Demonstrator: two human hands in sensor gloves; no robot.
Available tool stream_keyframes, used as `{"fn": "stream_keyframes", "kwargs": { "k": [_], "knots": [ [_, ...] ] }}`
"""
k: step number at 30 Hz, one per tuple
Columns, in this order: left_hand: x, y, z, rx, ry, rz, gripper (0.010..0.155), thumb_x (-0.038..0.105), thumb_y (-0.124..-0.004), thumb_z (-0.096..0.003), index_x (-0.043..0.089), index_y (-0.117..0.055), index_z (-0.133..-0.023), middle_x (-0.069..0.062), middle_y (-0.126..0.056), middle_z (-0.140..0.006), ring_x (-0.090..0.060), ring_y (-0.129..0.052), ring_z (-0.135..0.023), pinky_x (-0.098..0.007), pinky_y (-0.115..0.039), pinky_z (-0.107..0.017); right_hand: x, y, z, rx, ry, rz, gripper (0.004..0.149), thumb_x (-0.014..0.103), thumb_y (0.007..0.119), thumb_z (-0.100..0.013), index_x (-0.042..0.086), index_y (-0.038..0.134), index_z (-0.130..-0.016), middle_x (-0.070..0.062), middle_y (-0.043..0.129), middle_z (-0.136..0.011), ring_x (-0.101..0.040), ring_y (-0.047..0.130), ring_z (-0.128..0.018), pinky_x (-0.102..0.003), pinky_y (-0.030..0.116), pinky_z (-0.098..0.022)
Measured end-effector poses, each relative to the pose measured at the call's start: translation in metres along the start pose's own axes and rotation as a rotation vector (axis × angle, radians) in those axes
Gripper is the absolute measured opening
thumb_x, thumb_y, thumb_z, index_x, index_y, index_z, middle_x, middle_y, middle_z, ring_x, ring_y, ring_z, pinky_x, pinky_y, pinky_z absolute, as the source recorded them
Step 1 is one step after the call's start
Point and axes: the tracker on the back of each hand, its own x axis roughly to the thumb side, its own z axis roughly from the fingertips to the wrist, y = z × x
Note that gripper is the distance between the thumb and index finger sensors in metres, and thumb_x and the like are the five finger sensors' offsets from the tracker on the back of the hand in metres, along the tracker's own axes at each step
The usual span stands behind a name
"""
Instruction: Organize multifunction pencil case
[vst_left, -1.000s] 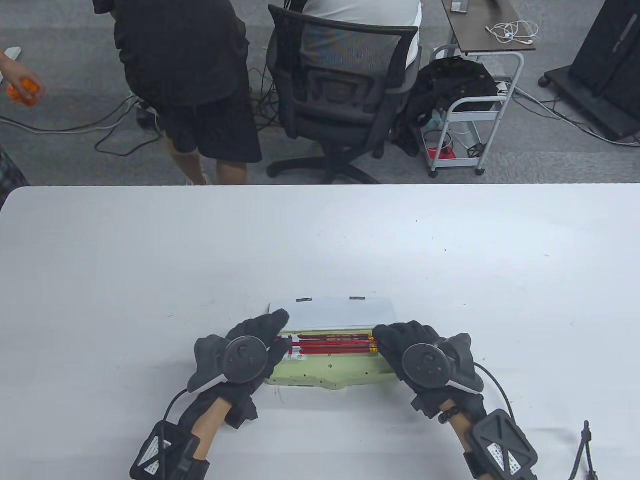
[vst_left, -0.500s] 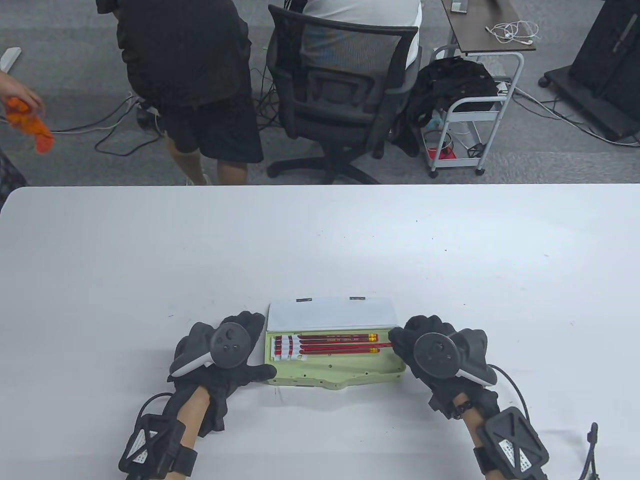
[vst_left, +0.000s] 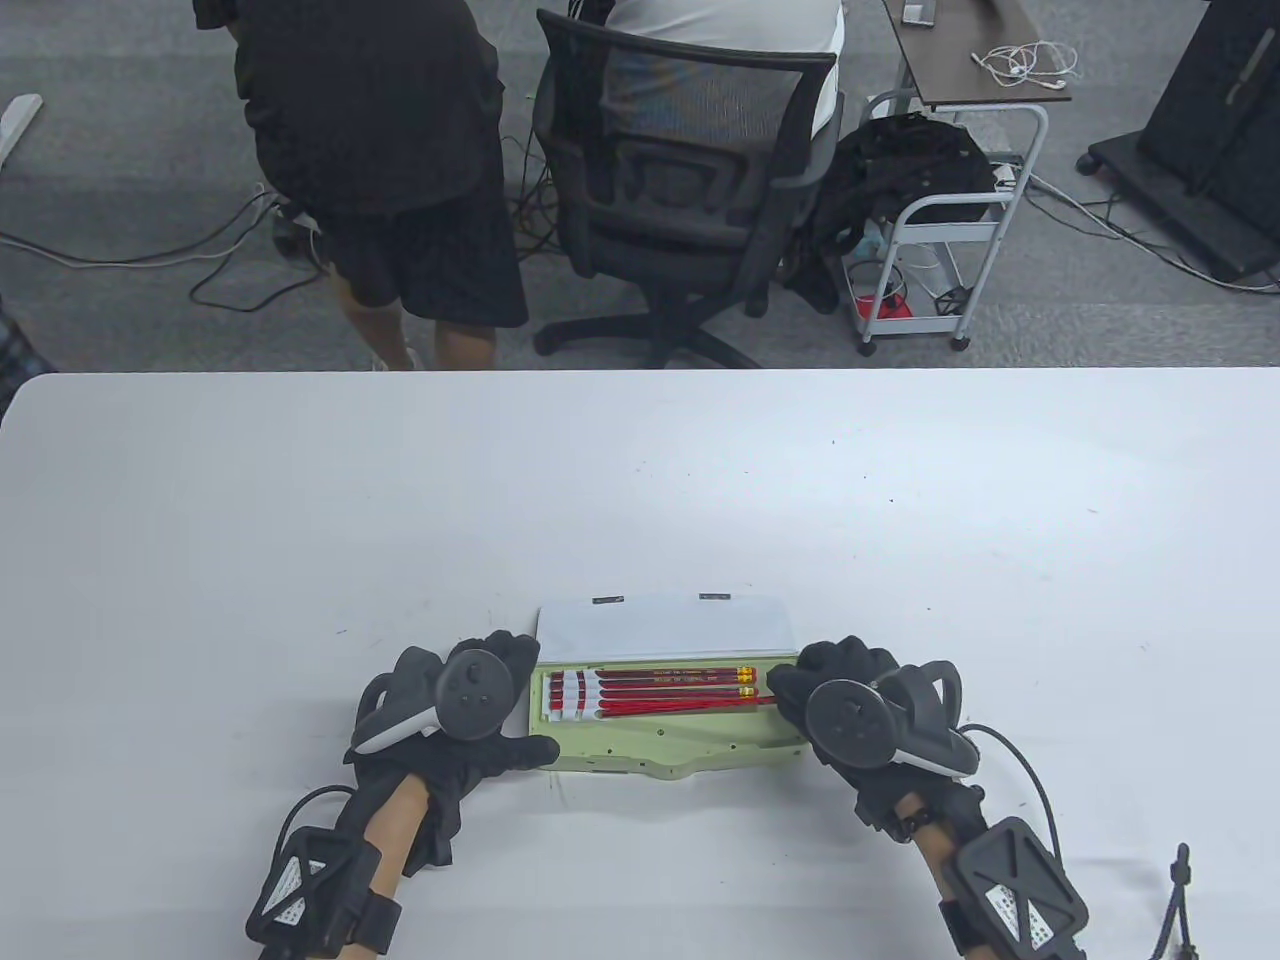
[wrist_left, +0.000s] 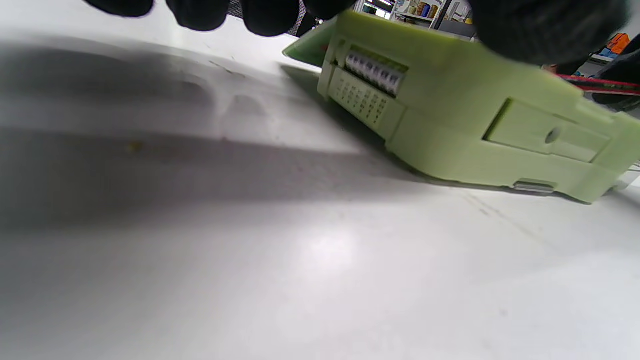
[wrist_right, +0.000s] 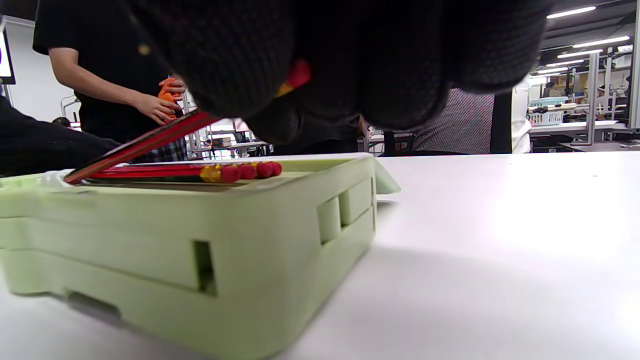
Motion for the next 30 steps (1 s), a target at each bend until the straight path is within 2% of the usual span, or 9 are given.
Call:
{"fn": "stream_keyframes", "kwargs": {
  "k": [11,30],
  "knots": [
    [0.001,-0.001,0.0,-0.002,0.002,-0.002,0.105,0.067,-0.067,-0.0384,0.011,-0.028,-0.118,-0.027,-0.039,-0.125,-0.06,-0.046,-0.11,-0.079,-0.048,-0.068,0.017,0.003,-0.003,-0.039,-0.071,0.102,0.041,0.024,0.089,-0.042,0.016,0.089,-0.083,-0.008,0.094,-0.076,-0.034,0.094,-0.067,-0.055,0.081,-0.058],
    [0.001,-0.001,-0.001,-0.009,0.003,-0.001,0.105,0.067,-0.067,-0.0386,0.01,-0.027,-0.118,-0.027,-0.039,-0.125,-0.061,-0.047,-0.11,-0.079,-0.048,-0.068,0.023,0.016,-0.006,-0.041,-0.104,0.174,0.04,0.026,0.092,-0.04,0.018,0.091,-0.079,-0.004,0.097,-0.072,-0.032,0.095,-0.068,-0.055,0.08,-0.059]
  ]
}}
